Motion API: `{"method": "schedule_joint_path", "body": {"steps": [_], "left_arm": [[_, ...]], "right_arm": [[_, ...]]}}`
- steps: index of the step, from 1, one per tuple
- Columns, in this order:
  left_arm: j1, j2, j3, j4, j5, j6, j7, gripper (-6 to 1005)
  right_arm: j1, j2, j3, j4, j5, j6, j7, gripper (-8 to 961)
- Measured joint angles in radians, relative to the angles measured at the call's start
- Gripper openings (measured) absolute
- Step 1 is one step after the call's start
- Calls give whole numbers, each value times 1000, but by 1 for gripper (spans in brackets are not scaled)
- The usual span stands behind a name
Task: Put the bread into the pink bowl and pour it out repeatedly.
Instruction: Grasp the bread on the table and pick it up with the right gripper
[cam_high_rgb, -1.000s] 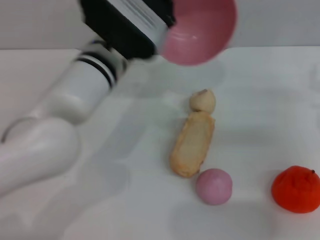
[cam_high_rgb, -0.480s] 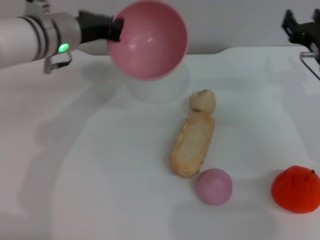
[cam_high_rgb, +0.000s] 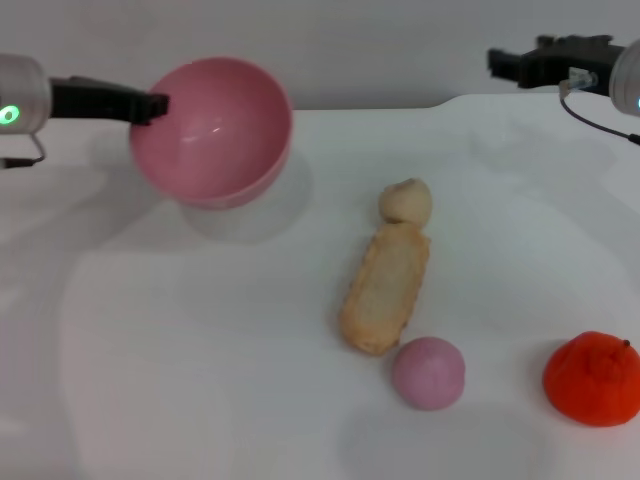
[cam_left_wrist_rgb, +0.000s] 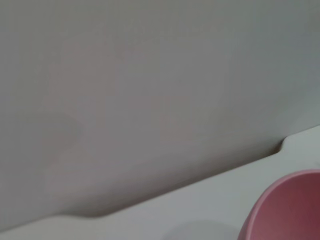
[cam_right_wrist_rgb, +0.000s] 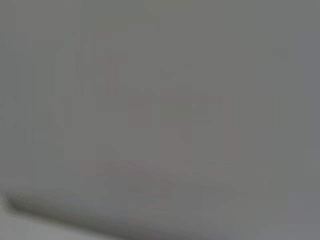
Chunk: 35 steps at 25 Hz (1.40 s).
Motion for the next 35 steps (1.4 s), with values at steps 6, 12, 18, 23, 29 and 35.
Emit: {"method": "schedule_joint_path", "body": {"steps": [6,12,18,23,29,35], "left_arm": [[31,14,-23,-2,22,23,-13,48],[32,9,-15,-4,25,27,-7,48],[35,-3,-16,-13,26,26,-1,48],[43,-18,-16,-17,26,21,1,49],[50,-31,-16,-17,26,15,3,49],[50,-36,-17,-18,26,15,3,49]], "right_arm": [[159,-28,110,-48,-94,-478,-22,664],[324,-18,104,-20,-221,-811,-55,665],[433,18,79,71,-226,-958,-132,665],[451,23,29,116,-200,-916,-158,665],[438,24,8,170,-79,-796,-270,666],[467,25,-34,304,5,-689,-348,669]]}}
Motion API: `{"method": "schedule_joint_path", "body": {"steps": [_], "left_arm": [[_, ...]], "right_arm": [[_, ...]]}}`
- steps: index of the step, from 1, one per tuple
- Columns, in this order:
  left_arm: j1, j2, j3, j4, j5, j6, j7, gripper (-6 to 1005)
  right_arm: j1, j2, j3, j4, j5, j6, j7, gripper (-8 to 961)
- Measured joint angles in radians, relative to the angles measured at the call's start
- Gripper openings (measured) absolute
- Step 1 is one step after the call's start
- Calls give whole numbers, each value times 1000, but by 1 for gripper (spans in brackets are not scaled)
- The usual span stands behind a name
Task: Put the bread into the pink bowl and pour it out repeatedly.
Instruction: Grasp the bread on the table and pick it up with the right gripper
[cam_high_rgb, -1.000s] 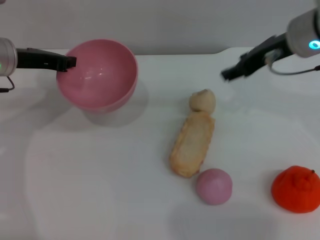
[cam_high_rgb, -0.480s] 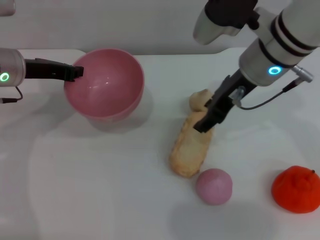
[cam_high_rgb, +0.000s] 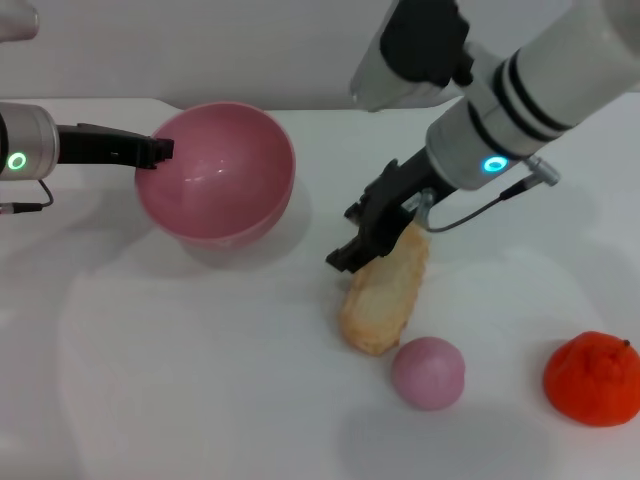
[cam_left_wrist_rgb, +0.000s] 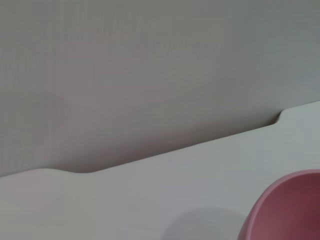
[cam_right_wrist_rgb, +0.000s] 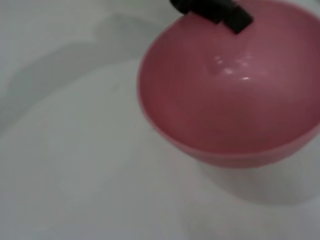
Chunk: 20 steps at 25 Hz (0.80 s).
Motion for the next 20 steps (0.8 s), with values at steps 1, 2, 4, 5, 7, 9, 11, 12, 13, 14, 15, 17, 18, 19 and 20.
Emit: {"method": "schedule_joint_path", "body": {"steps": [1,2,4,5,7,9,11,12,13,14,15,17,18,19,20], "left_arm": [[0,0,0,0,0,0,0,49],[0,0,0,0,0,0,0,49],[0,-1,0,0,0,-1,0,49],[0,-1,0,-1,0,-1,0,49],[1,-1,0,-8,0,-3,0,49],[1,0,0,-14,0,-5,0,49],[1,1,0,-18,0,-6,0,49],[1,1,0,-19,0,-7,0,49],[1,1,0,-21,0,-8,0,49],[1,1,0,-21,0,-9,0,49],[1,1,0,-21,0,-9,0,49],[1,1,0,-21,0,-10,0,49],[1,1,0,-21,0,-10,0,49],[1,2,0,-22,0,-10,0,49],[1,2,0,-21,0,-10,0,49]], "right_arm": [[5,1,-10,20,6,7,-5,670],[9,2,-18,32,7,12,-5,671],[10,4,-38,48,8,15,-1,674],[8,4,-44,49,8,14,6,675],[4,4,-58,49,5,9,26,677],[-1,1,-71,50,-10,2,50,680],[-7,-1,-71,50,-34,0,61,680],[-10,-1,-70,50,-46,0,66,679],[-12,-1,-69,50,-56,1,70,679],[-14,-1,-68,50,-63,2,73,679],[-16,-1,-68,50,-67,3,76,679],[-19,-1,-68,51,-69,3,77,679],[-20,-1,-68,51,-70,2,79,679],[-21,-1,-70,51,-70,2,81,679],[-21,-1,-72,51,-70,2,83,679]]}}
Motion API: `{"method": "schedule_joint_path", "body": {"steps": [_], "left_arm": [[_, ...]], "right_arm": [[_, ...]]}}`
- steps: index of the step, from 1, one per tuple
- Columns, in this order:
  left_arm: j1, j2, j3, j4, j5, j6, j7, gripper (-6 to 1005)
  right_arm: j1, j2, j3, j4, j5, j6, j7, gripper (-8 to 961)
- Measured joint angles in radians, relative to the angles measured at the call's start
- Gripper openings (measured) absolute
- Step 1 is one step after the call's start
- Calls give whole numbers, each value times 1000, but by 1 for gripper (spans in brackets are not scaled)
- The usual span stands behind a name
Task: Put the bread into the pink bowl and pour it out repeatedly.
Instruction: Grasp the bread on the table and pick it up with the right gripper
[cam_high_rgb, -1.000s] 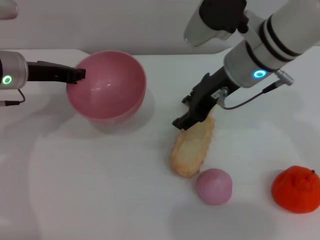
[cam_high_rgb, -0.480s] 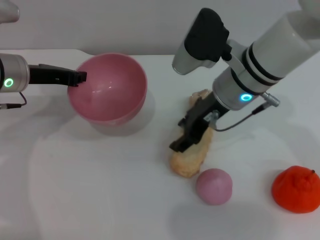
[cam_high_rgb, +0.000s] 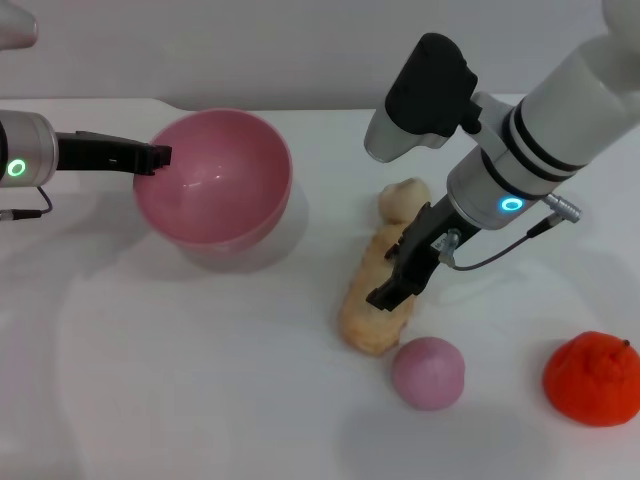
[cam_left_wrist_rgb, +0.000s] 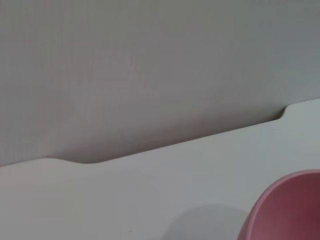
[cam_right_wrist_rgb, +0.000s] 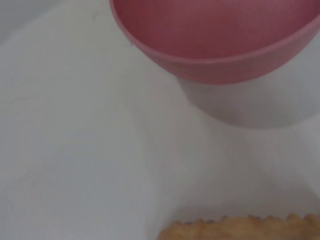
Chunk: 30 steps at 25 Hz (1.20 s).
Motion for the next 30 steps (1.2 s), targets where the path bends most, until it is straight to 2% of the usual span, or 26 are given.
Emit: {"method": "schedule_joint_path", "body": {"steps": [13,26,30], "left_arm": [[-3,-5,0,-2,0,7,11,49],[-7,-7,0,0,0,18,11,49],[-6,-7,0,1,0,19,11,49]], "right_arm": [[-9,4,-7,2,-1,15,21,680],[-12,5,-168,4,-1,104,115,679],[-9,5,-183,18,1,126,126,679]]}}
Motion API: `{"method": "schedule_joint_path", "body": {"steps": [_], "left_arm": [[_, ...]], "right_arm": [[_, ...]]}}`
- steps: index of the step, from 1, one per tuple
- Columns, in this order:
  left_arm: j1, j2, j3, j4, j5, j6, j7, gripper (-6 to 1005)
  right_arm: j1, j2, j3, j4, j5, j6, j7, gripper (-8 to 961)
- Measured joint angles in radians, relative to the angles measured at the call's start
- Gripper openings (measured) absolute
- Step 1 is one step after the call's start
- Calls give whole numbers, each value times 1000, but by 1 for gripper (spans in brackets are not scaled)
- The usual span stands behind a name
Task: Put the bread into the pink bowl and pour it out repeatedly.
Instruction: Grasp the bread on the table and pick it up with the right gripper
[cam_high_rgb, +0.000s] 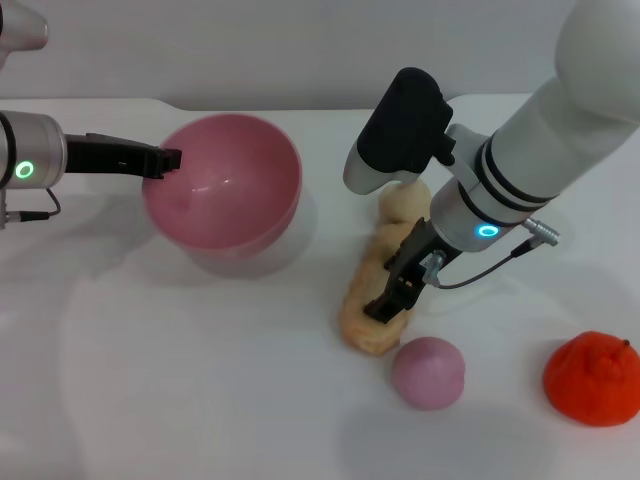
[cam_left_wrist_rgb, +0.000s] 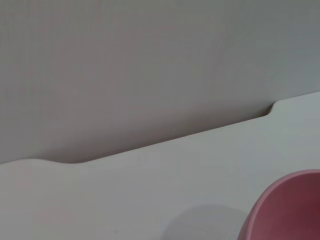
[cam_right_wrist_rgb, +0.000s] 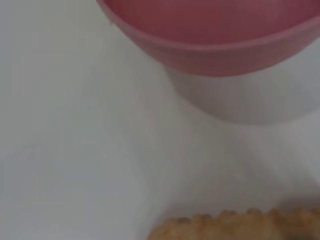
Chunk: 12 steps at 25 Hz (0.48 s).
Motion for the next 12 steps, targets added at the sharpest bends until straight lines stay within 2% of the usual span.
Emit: {"method": "schedule_joint_path", "body": {"steps": [12], "left_arm": [[3,5,1,1,0,1,0,49]], "right_arm": [[3,1,-10,27,6,45,25,680]]}}
